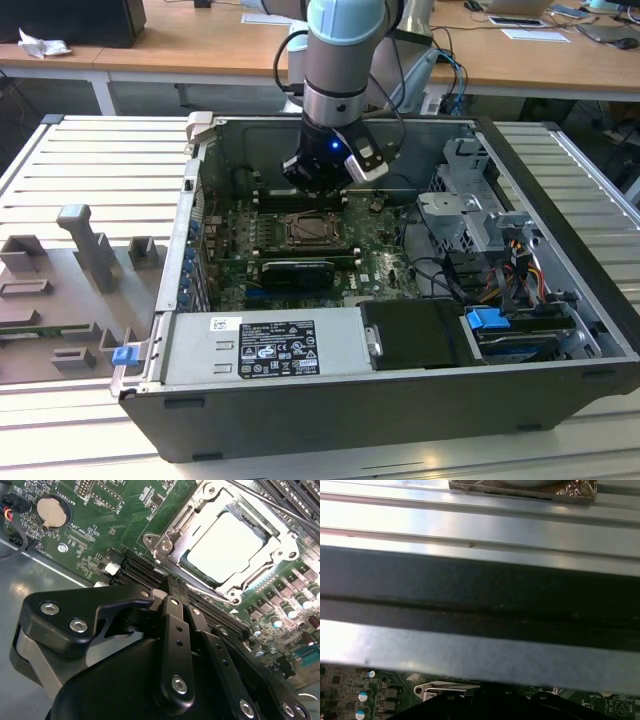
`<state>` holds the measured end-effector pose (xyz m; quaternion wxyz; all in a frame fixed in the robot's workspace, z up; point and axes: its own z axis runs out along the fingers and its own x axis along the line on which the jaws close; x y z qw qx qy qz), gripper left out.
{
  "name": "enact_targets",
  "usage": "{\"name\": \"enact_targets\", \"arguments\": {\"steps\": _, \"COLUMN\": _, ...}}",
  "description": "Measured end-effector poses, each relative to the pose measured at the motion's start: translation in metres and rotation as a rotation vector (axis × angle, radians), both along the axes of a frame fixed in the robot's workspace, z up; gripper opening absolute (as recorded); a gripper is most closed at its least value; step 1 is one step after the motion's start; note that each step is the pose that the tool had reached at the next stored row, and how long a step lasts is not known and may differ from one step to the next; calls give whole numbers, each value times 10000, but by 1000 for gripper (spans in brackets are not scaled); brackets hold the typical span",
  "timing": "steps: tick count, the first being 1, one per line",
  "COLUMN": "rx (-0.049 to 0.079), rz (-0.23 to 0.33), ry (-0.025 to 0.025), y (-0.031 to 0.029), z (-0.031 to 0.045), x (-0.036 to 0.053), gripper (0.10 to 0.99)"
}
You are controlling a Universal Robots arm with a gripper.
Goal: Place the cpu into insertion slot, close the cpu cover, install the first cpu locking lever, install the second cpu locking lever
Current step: 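Install the first cpu locking lever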
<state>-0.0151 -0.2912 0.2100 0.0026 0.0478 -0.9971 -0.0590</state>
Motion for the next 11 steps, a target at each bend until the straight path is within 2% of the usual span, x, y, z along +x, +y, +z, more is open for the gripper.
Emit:
{"name": "enact_targets", "arguments": {"steps": 5, "rx": -18, "rz": 36, "ry": 0, "y": 0, "z": -45, "x": 14, "gripper": 106}}
{"name": "enact_targets", "arguments": {"steps": 11, "rx": -52, "rz": 38, "ry": 1, "y": 0, "z": -57, "x": 16, "gripper": 106}}
